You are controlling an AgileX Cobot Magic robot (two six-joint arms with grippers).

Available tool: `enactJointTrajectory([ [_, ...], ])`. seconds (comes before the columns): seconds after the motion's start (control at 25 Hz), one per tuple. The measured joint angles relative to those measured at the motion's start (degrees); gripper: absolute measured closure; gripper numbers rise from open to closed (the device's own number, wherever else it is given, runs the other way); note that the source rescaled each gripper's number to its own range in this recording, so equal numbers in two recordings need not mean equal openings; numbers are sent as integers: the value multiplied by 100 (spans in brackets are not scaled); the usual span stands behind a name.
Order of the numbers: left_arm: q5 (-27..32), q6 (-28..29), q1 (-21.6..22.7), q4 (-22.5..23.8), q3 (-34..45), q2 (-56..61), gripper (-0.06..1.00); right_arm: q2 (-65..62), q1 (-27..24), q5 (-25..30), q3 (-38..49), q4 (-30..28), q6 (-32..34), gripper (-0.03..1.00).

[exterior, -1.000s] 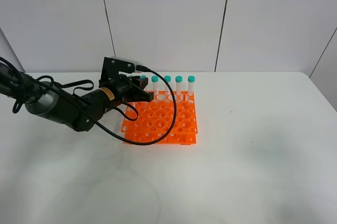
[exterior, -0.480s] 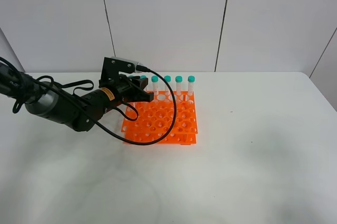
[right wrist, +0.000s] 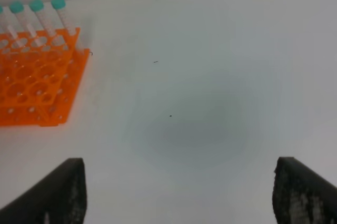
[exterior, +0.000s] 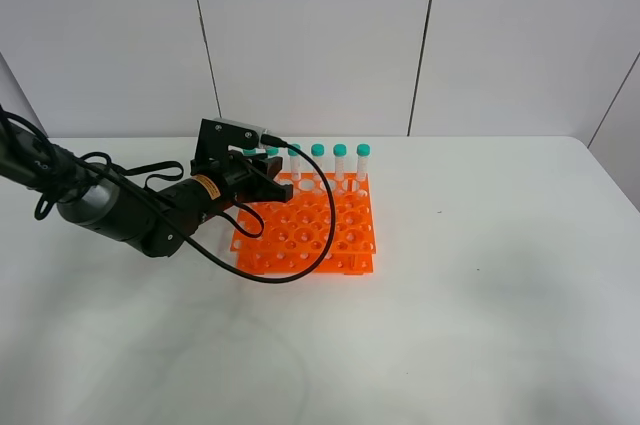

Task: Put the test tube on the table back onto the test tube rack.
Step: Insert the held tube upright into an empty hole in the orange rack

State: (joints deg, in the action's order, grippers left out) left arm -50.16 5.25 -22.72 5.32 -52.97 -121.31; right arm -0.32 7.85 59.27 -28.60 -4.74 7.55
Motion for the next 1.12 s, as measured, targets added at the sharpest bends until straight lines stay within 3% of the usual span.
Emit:
enactJointTrajectory([
  [1.12,-144,12,0,4,0,-47,90,0,0,0,0,0,0,6],
])
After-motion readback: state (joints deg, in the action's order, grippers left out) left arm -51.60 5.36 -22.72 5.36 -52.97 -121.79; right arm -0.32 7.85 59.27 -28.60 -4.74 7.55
